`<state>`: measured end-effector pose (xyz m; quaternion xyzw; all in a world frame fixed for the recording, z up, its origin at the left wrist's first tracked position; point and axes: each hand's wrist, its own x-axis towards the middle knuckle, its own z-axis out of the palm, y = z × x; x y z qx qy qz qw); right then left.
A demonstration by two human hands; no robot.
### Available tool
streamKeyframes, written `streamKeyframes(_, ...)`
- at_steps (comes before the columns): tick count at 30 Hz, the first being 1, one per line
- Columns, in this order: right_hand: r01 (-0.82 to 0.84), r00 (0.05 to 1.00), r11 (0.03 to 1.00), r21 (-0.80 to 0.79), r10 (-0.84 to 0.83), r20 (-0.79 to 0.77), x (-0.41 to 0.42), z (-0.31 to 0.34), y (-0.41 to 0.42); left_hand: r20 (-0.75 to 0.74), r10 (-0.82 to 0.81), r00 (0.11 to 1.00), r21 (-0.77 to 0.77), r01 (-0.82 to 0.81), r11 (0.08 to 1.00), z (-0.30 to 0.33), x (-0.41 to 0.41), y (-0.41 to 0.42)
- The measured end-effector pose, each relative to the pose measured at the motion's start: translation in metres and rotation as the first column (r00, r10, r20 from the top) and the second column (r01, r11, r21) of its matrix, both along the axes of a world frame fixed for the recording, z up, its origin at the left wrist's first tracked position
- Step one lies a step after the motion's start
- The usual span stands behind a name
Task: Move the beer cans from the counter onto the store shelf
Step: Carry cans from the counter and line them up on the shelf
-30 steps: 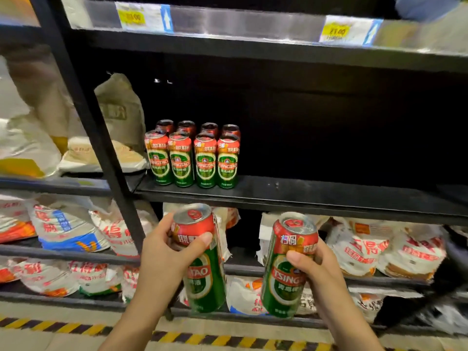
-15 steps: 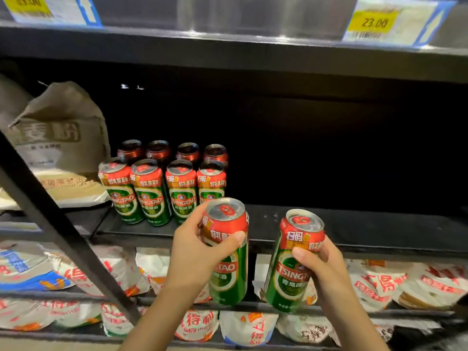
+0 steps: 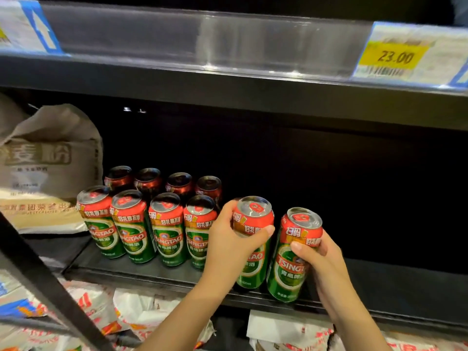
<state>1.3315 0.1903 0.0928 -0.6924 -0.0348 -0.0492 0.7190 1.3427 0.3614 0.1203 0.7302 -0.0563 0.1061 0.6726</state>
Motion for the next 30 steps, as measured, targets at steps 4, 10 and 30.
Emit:
streamKeyframes(4,0.063,0.998,0.998,0.020,-0.063,-0.014,0.022,-0.008,-0.003,-0.007,0.062,0.998,0.014,-0.062,0.998,-0.009,0.023,-0.013)
streamKeyframes(10,0.082,0.996,0.996,0.035,-0.081,-0.033,0.052,-0.021,-0.006,0.017,0.174,0.985,-0.005,-0.174,0.985,-0.022,0.045,-0.024)
streamKeyframes(30,0.119,0.993,0.987,0.111,-0.117,-0.029,0.096,-0.038,0.004,0.046,0.308,0.950,-0.031,-0.307,0.951,-0.042,0.081,-0.028)
